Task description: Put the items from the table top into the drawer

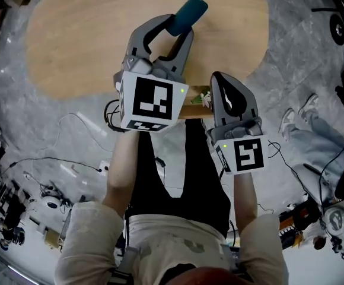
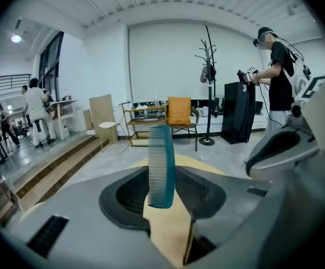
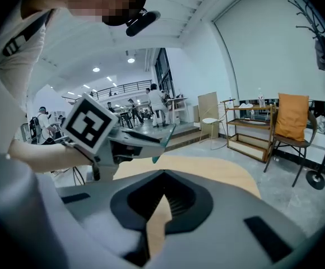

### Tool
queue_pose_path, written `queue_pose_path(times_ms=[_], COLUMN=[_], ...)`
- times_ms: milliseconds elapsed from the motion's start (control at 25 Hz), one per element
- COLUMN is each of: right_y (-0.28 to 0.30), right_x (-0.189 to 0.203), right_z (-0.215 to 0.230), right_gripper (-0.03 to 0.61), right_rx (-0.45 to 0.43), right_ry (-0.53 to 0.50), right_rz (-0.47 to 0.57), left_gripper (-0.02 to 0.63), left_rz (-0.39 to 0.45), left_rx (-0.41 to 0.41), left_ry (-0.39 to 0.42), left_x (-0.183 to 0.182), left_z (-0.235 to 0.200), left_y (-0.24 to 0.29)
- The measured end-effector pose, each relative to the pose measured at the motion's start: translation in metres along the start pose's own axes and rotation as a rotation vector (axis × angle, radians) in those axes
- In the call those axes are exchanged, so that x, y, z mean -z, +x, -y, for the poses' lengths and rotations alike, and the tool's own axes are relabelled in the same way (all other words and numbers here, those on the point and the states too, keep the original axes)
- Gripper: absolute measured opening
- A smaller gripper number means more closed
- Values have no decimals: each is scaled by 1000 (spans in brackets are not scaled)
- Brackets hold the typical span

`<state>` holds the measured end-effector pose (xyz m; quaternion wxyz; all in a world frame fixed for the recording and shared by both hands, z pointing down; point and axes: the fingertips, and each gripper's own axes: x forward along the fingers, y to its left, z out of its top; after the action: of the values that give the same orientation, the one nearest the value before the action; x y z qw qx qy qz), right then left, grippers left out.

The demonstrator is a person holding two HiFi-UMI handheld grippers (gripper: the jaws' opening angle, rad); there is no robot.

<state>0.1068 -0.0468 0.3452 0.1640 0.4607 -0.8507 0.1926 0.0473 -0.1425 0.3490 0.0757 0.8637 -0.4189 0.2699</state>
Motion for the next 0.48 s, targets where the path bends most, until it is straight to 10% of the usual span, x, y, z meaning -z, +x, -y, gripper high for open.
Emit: queue_pose_path(times_ms=[480], right_y=[12], right_x=[-13], right_z=[-44], right_gripper=[5], right_rx=[-47], right_ry=[-28], right_rz=[12], left_gripper=[150], left_rz=[55], left_rx=[-50], left_ry=[-29], left_x=[2], left_z=[5], left_y=[-70])
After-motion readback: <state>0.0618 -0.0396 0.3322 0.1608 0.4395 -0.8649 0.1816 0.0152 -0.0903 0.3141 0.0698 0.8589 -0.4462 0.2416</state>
